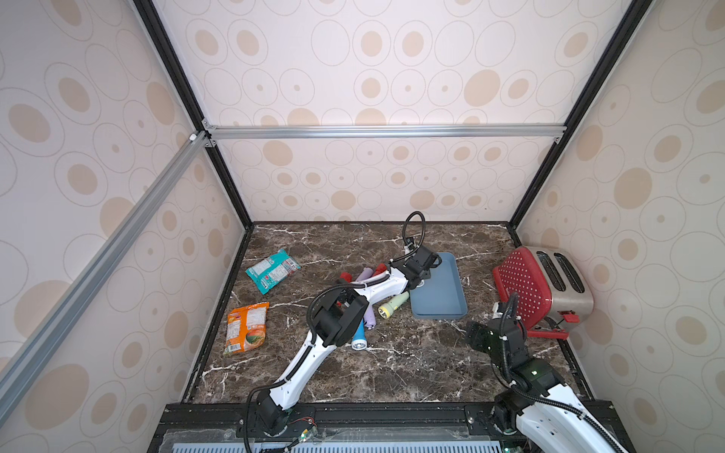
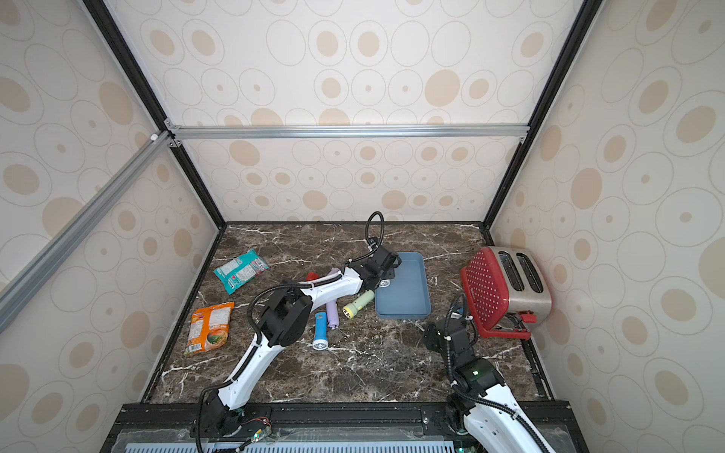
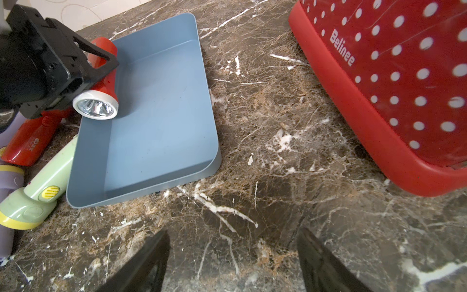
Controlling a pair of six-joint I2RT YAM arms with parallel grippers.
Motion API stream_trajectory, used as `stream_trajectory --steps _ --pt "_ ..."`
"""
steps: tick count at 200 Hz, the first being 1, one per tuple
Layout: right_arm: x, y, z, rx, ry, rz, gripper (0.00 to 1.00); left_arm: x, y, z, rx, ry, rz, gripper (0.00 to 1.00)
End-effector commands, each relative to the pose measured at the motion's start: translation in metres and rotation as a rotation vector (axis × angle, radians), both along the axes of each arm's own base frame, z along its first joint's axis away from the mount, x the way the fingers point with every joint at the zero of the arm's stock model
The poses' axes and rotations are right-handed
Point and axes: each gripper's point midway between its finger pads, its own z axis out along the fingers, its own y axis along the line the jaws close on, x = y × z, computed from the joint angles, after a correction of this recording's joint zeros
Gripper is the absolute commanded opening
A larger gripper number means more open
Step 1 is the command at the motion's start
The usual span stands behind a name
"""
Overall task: Put the flashlights into the storage boxes
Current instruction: Place the flashlight at the storage box.
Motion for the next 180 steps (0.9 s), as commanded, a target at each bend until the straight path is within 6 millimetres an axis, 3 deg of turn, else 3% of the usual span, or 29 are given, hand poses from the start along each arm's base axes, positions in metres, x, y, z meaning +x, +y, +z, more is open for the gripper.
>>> stream_trajectory --steps 1,54,93,111,129,152,180 --pt "-0.001 -0.002 -0.003 -0.008 0.006 -0.008 0.81 0.011 0.006 0.009 0.031 -0.036 0.031 0.42" --pt "-0.001 -0.002 -0.002 -0.010 0.005 -0.009 0.81 0.012 0.007 -0.004 0.082 -0.016 0.027 0.45" --pt "-0.001 -0.002 -0.002 -0.010 0.005 -0.009 0.81 0.013 0.013 0.002 0.104 -0.032 0.047 0.42" --pt "-0.001 -0.002 -0.002 -0.010 0.006 -0.009 0.81 0.013 0.019 0.020 0.153 -0.078 0.071 0.42" --pt "-0.001 -0.002 -0.002 -0.010 0.006 -0.012 0.81 0.009 0.027 0.050 0.214 -0.140 0.095 0.42" --pt "-0.001 -0.004 -0.003 -0.014 0.008 -0.023 0.81 0.003 0.042 0.086 0.269 -0.188 0.114 0.50" --pt "0.000 -0.007 -0.004 -0.022 0.009 -0.040 0.83 -0.015 0.083 0.107 0.404 -0.195 0.150 0.58"
